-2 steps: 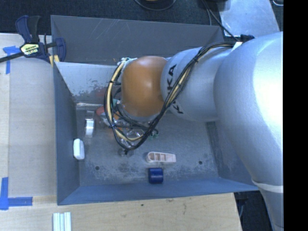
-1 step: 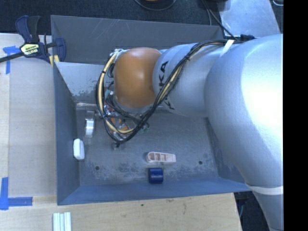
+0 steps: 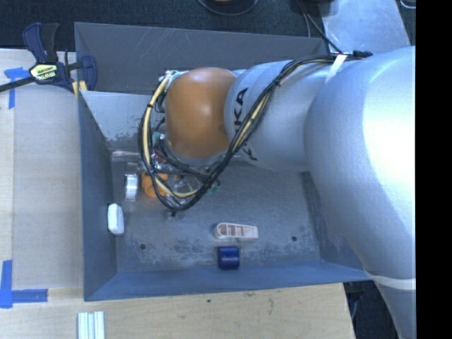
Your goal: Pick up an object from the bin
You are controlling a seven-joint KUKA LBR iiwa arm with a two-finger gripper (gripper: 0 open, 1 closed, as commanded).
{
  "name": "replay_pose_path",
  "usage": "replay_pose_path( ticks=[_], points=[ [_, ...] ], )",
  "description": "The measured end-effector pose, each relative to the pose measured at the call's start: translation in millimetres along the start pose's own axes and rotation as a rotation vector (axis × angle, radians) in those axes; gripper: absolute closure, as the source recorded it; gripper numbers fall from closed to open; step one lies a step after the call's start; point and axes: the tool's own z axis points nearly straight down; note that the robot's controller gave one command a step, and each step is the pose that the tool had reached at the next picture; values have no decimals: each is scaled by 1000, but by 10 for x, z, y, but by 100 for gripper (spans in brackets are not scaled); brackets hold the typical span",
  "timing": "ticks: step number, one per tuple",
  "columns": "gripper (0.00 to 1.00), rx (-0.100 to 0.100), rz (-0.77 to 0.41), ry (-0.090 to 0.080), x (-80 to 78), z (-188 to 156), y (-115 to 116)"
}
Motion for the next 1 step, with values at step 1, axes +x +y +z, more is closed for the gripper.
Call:
replay_pose_path(
  ticks=[1],
  points=[
    [100,-6,-25,1,169,-88,-569]
  ],
)
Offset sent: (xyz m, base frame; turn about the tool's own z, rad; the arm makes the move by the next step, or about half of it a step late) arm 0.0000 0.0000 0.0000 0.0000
